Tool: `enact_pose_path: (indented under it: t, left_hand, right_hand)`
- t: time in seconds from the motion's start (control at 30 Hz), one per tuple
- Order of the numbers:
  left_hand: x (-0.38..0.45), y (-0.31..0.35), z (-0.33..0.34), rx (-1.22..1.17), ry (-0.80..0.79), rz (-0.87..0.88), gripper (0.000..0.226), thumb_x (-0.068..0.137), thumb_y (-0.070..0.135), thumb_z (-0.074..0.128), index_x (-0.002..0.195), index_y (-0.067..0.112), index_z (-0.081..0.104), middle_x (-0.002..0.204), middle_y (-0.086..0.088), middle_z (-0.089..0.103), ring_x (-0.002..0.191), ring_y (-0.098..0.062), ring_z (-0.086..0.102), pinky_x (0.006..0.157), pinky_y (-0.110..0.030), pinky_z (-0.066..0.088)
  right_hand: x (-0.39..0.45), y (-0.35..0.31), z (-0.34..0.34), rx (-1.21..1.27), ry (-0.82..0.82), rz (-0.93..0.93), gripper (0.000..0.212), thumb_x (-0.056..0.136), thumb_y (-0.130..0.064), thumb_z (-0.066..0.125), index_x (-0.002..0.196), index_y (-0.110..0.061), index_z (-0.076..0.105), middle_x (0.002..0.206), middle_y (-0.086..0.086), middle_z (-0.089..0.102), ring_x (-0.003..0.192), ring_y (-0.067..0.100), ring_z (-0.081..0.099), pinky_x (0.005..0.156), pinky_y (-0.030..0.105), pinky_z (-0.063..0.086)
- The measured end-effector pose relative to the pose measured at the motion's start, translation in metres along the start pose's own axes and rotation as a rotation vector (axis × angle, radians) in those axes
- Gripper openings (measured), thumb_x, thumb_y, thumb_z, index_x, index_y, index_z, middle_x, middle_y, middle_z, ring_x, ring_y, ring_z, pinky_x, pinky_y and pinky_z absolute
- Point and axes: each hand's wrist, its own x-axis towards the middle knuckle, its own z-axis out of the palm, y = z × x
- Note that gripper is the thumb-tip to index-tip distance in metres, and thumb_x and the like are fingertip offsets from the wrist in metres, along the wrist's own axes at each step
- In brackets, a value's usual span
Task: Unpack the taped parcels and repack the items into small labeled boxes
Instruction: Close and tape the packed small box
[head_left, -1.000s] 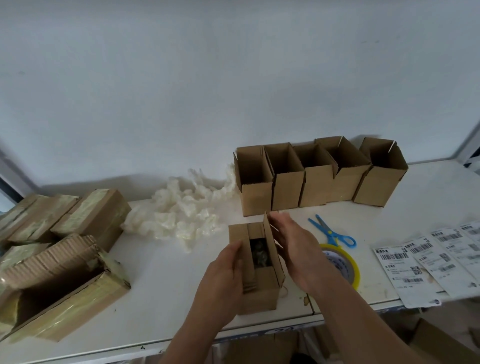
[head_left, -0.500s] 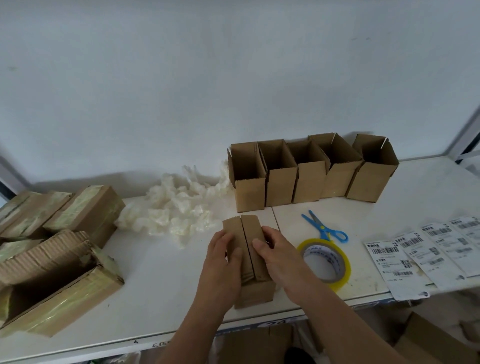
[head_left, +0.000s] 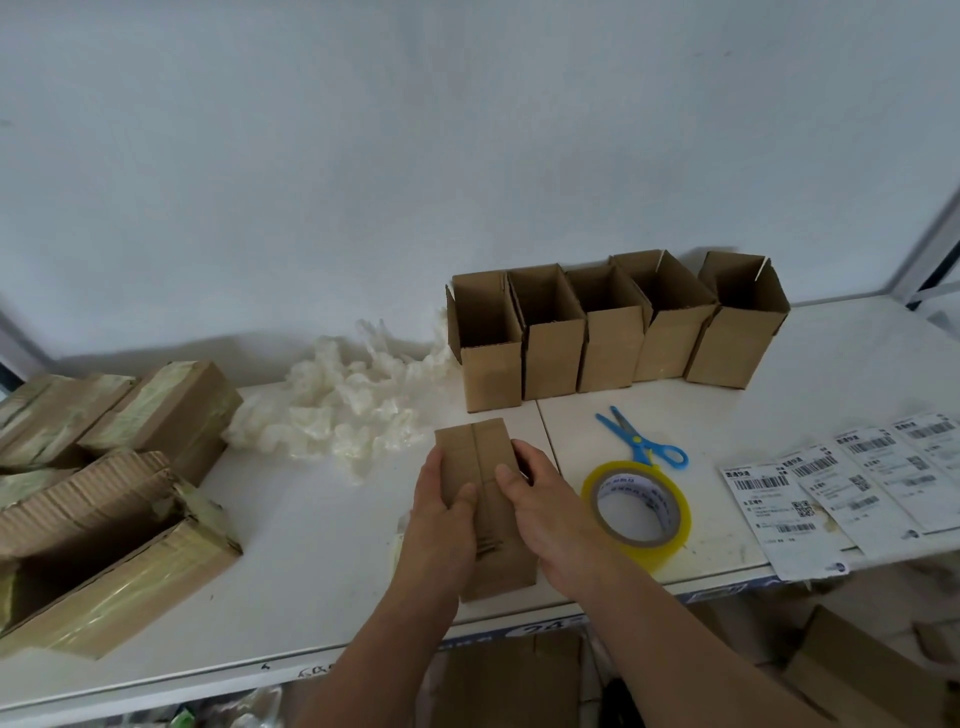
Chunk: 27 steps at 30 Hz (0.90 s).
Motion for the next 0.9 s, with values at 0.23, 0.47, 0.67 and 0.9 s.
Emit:
enact_pose_path:
  t: [0.23,0.47,0.67,0.9]
  left_hand:
    - [-0.002,0.001,0.002,-0.029,0.008,-0.010,0.056,0.105,0.024,0.043,0.149,0.050,0.021,0.133,0.006,0.050,0.105,-0.018,0.061,0.077,-0.034,0.057]
    - [-0.005,0.002,0.001,-0.050,0.020,-0.017,0.053,0.105,0.031,0.042,0.149,0.049,0.021,0.137,0.001,0.050,0.107,-0.020,0.061,0.084,-0.040,0.057]
    - [-0.006,0.009,-0.003,-0.047,0.039,-0.018,0.048,0.103,0.035,0.047,0.148,0.043,0.031,0.140,0.000,0.051,0.114,-0.021,0.057,0.087,-0.036,0.054]
    - [-0.007,0.021,-0.009,0.074,0.114,0.062,0.043,0.100,0.039,0.050,0.142,0.036,0.043,0.152,0.003,0.035,0.132,-0.024,0.043,0.108,-0.049,0.042]
  right_hand:
    - [-0.001,-0.001,0.002,-0.041,0.037,-0.032,0.038,0.102,-0.035,0.044,0.140,-0.038,0.042,0.124,-0.008,0.058,0.109,0.015,0.059,0.096,0.043,0.053]
    - [-0.005,-0.005,-0.001,-0.094,0.060,-0.020,0.048,0.098,-0.041,0.051,0.144,-0.031,0.040,0.136,-0.005,0.054,0.117,0.014,0.054,0.102,0.041,0.048]
    - [-0.021,-0.017,-0.034,-0.165,0.104,-0.003,0.034,0.098,-0.049,0.047,0.125,-0.031,0.056,0.124,-0.009,0.057,0.111,0.012,0.053,0.094,0.032,0.043]
    - [-0.033,0.005,-0.103,-0.618,0.039,-0.026,0.026,0.094,-0.034,0.058,0.117,-0.023,0.060,0.118,-0.004,0.062,0.105,0.013,0.055,0.089,0.028,0.043]
